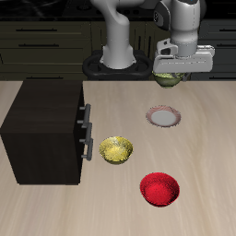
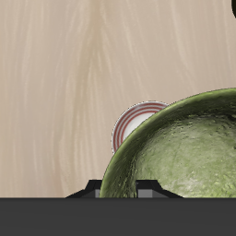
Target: Place the green bowl on the plate
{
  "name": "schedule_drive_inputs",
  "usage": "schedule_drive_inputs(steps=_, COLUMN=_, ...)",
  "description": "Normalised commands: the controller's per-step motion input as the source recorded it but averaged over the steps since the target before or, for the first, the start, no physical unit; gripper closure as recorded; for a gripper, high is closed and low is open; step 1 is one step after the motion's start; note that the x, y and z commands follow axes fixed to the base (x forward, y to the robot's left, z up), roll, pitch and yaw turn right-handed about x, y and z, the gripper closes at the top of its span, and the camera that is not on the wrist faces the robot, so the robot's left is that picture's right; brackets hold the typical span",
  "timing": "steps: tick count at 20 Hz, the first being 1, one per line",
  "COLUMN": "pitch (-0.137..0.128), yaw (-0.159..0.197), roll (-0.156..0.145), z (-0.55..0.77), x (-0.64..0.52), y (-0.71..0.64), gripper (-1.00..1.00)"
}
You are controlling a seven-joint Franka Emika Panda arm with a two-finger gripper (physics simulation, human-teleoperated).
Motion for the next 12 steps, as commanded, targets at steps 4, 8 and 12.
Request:
schedule_drive_inputs(steps=4, pitch=0.051, yaw=-0.058, roll=-0.058, z=-0.39, x=-0.02, y=-0.24, gripper=1.0)
schedule_drive_inputs(steps=8, pitch=0.046, yaw=0.01, roll=-0.024, z=-0.51, x=0.04, y=0.05, gripper=1.0)
schedule_drive_inputs(steps=12, pitch=0.002, yaw=0.008, roll=-0.014, z=-0.33, x=0.05, y=0.01, gripper=1.0)
